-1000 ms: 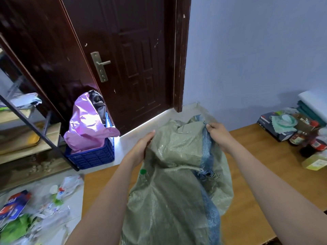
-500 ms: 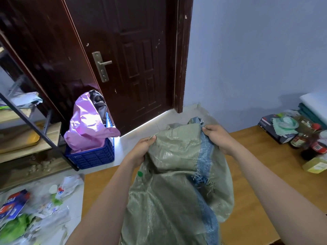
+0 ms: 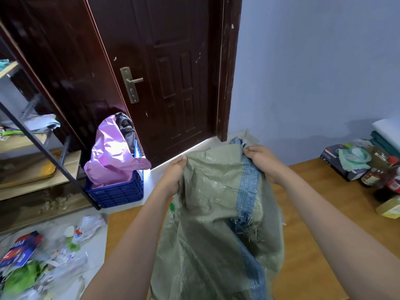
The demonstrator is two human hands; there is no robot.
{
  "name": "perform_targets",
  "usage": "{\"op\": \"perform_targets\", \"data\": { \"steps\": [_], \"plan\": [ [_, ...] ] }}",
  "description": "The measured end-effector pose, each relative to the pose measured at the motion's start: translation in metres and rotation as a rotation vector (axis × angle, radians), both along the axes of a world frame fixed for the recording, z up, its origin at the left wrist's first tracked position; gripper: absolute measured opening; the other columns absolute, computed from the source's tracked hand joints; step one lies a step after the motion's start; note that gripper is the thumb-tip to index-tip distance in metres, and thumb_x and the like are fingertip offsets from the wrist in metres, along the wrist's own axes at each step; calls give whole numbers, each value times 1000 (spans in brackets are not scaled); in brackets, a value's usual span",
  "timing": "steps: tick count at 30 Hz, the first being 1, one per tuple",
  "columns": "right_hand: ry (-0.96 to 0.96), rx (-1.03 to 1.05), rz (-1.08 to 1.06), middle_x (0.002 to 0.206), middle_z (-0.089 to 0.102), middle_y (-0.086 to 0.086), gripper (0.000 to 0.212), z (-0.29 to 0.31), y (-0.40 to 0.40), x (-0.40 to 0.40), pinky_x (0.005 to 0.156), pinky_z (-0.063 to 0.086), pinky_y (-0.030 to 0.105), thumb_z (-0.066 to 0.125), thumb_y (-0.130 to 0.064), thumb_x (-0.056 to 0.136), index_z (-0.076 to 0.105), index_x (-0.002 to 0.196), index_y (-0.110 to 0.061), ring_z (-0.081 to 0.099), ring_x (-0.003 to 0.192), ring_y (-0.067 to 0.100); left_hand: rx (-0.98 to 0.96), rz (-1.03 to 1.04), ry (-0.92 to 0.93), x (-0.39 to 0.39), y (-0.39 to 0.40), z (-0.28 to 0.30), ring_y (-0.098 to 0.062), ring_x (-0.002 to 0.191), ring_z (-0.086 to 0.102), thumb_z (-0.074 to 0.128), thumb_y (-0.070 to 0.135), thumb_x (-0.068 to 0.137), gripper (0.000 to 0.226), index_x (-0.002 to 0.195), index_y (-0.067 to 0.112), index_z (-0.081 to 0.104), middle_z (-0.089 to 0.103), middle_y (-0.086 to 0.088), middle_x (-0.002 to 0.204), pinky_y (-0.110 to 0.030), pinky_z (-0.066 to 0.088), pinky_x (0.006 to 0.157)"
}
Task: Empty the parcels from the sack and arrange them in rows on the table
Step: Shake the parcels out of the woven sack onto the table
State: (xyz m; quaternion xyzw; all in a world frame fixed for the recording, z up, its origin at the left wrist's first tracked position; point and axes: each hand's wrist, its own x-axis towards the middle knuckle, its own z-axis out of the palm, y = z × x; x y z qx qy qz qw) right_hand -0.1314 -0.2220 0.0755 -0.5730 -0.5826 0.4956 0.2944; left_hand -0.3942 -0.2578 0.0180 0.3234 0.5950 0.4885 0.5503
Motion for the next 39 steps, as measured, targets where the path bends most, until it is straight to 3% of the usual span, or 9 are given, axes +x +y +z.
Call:
{"op": "perform_targets", "data": {
  "steps": [3, 7, 12, 17, 20, 26, 31, 35, 39],
  "plan": [
    [-37, 62, -45, 67, 47, 9, 29, -2, -2, 3, 64, 33, 32, 48, -25, 101, 55, 77, -11, 43, 62, 19, 22, 35, 5, -1, -2, 4, -32, 114, 62, 47, 33, 102, 27, 103, 18, 70, 70, -12, 115, -51, 43, 106],
    [-102, 136, -76, 58, 33, 0, 37, -5, -3, 9, 57, 23, 30, 45, -32, 103, 44, 71, -13, 29, 51, 15, 36, 42, -11, 0, -6, 9, -28, 105, 66, 51, 33, 101, 26, 106, 13, 66, 70, -10, 110, -44, 49, 100],
    [-71, 144, -124, 78, 65, 3, 37, -8, -6, 14, 64, 43, 30, 52, -48, 97, 66, 90, -15, 58, 67, 18, 62, 18, -59, 1, -15, 15, -18, 73, 71, 59, 28, 97, 21, 95, 8, 66, 74, -5, 82, -27, 57, 64],
    [-1, 93, -62, 107, 71, -4, 70, -5, -8, 14, 90, 53, 35, 57, -78, 74, 67, 112, -21, 68, 98, 13, 63, -86, -37, 4, -22, 22, -19, 77, 74, 64, 29, 93, 28, 100, 3, 70, 75, -12, 93, -25, 58, 62],
    [-40, 92, 3, 105, 72, -5, 74, 3, -13, 12, 89, 54, 34, 61, -79, 70, 68, 113, -19, 68, 96, 12, 60, -95, -43, 5, -21, 23, -17, 74, 74, 66, 24, 93, 22, 101, 4, 70, 75, -10, 91, -24, 57, 61],
    [-18, 38, 69, 54, 66, -12, 32, 12, -18, 12, 47, 44, 12, 75, -42, 83, 65, 75, -12, 64, 53, 2, 85, -55, -56, 4, -21, 24, -18, 76, 73, 63, 21, 94, 20, 105, 5, 70, 74, -10, 93, -25, 58, 64],
    [-17, 36, 24, 86, 75, 14, 49, 18, -21, 6, 78, 57, 41, 78, -42, 80, 69, 95, 4, 73, 82, 30, 109, -39, -57, 7, -21, 27, -20, 82, 71, 60, 23, 96, 15, 96, 13, 71, 74, -6, 91, -28, 57, 71],
    [39, 67, 21, 75, 73, 5, 28, 25, -24, -1, 76, 56, 38, 77, -34, 83, 69, 81, -6, 70, 74, 22, 122, -62, -58, 10, -20, 29, -26, 107, 67, 56, 33, 98, 21, 102, 22, 72, 74, -6, 108, -46, 49, 99],
    [50, 85, 14, 74, 74, 5, 24, 34, -25, -4, 77, 57, 41, 78, -31, 83, 72, 80, -8, 71, 73, 22, 119, -61, 2, 13, -17, 34, -25, 118, 62, 55, 43, 96, 22, 98, 32, 74, 73, 0, 112, -55, 38, 108]
  ]
}}
